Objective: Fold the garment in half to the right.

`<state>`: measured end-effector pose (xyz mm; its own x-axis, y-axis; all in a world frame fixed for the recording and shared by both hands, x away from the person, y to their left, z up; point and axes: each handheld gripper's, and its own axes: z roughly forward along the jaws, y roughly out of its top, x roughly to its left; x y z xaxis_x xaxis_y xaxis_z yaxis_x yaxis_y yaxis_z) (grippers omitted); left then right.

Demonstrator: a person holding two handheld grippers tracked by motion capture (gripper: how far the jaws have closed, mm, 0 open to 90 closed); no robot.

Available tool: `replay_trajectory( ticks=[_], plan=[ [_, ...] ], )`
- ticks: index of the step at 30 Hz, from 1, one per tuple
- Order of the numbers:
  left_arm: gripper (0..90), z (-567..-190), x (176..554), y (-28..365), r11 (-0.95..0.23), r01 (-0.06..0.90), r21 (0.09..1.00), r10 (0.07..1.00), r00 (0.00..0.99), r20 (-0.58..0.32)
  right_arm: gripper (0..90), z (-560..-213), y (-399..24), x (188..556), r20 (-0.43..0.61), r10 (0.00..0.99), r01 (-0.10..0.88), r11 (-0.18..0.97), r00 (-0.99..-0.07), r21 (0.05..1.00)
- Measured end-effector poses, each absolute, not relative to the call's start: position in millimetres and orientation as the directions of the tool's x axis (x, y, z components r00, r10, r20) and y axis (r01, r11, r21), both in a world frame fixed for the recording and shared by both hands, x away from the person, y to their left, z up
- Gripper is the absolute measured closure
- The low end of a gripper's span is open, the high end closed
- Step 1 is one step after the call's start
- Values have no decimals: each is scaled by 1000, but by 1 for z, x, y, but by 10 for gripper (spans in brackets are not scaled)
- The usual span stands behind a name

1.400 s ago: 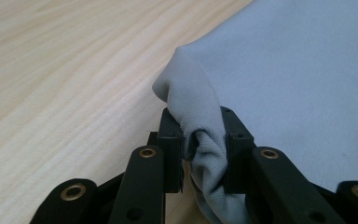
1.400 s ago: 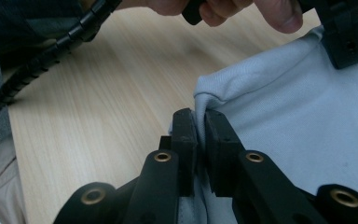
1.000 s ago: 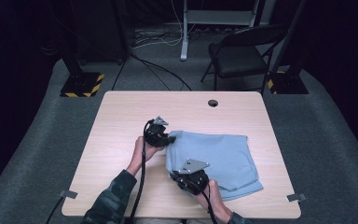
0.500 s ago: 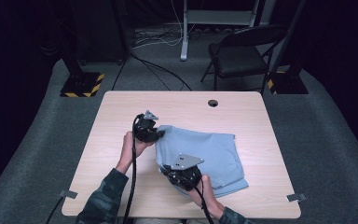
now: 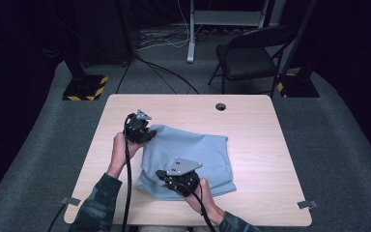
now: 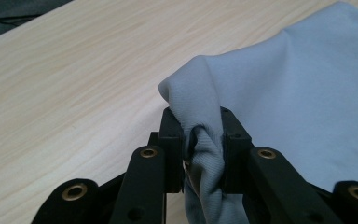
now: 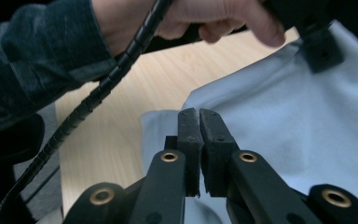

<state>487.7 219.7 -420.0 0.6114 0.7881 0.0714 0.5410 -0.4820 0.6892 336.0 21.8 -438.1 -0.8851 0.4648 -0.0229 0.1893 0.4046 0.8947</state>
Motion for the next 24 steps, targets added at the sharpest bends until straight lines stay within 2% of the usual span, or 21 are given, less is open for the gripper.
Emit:
replay_trajectory(
  ticks=[8,12,17,19,20,23,24],
  plan=[
    [765,-422,487,208,-518,529,672,764,640,85,817,-451,14,345,11,495,245,412,-869,878],
    [764,-423,489,204,-532,530,660,758,646,92,693,-456,14,349,15,508,266,424,-861,866],
    [763,-429,495,205,-535,549,643,754,653,69,550,-478,45,351,-60,483,243,540,-874,806],
    [763,-431,496,205,-540,553,635,751,658,65,513,-492,59,357,-70,473,263,600,-878,756],
    [762,-433,497,205,-545,553,630,747,661,65,468,-499,63,361,-85,476,269,625,-875,733],
    [762,-436,501,207,-548,559,623,747,662,63,452,-508,63,369,-79,493,307,651,-866,694],
    [761,-438,502,208,-542,563,623,750,659,57,451,-514,58,378,-44,516,362,657,-856,661]
  ],
)
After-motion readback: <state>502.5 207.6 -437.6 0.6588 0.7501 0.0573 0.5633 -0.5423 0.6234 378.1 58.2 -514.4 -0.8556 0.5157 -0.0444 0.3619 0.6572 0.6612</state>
